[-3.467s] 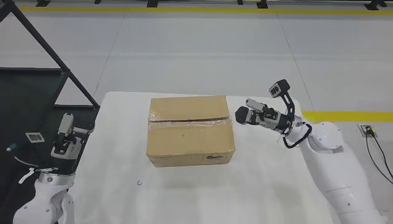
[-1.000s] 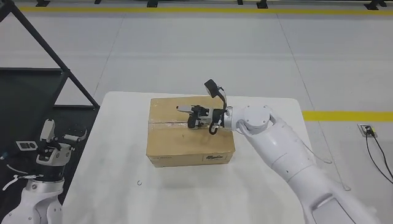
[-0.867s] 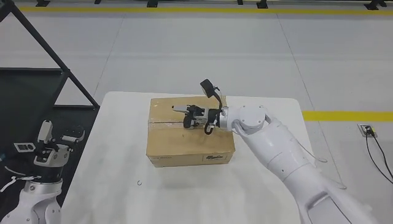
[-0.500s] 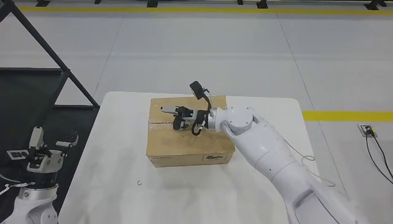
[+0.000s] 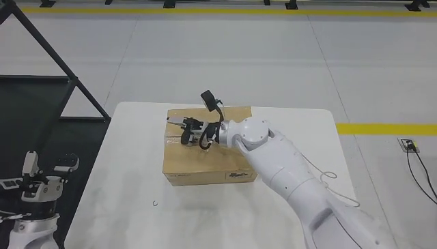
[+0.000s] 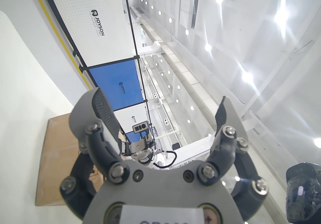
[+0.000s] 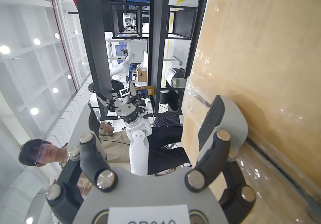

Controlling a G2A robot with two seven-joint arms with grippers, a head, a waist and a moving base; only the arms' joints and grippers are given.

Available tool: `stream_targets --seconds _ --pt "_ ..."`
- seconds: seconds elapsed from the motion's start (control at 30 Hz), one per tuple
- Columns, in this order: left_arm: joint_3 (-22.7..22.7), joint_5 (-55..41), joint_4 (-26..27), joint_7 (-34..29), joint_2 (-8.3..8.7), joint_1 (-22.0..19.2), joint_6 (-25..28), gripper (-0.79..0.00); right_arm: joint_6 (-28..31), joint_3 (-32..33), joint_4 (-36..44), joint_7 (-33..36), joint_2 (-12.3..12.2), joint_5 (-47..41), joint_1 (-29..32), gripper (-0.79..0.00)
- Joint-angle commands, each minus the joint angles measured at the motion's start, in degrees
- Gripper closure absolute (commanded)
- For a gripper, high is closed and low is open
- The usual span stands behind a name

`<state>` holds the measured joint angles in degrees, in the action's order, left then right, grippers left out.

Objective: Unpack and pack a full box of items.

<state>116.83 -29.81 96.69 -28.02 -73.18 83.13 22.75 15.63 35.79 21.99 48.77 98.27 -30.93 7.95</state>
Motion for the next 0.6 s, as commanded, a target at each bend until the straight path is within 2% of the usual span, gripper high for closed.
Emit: stream_targets --seconds 0.0,0.27,0.57 --pt "0.27 -0.33 -0.09 0.07 0.03 0.41 0.21 -0.785 -0.03 -0.07 -0.63 -0.06 0.69 -0.10 -0.15 -0.785" --pt "0.67 -1.42 -0.36 0.37 0.12 1.91 0.98 -0.785 2.88 0.32 -3.45 -0.55 3.48 -0.72 -0.61 -0.785" --pt "0.12 -1.40 -0.01 0.56 0.29 1.91 0.72 -0.785 4.84 0.88 -6.19 1.06 5.10 0.19 -1.19 -0.785"
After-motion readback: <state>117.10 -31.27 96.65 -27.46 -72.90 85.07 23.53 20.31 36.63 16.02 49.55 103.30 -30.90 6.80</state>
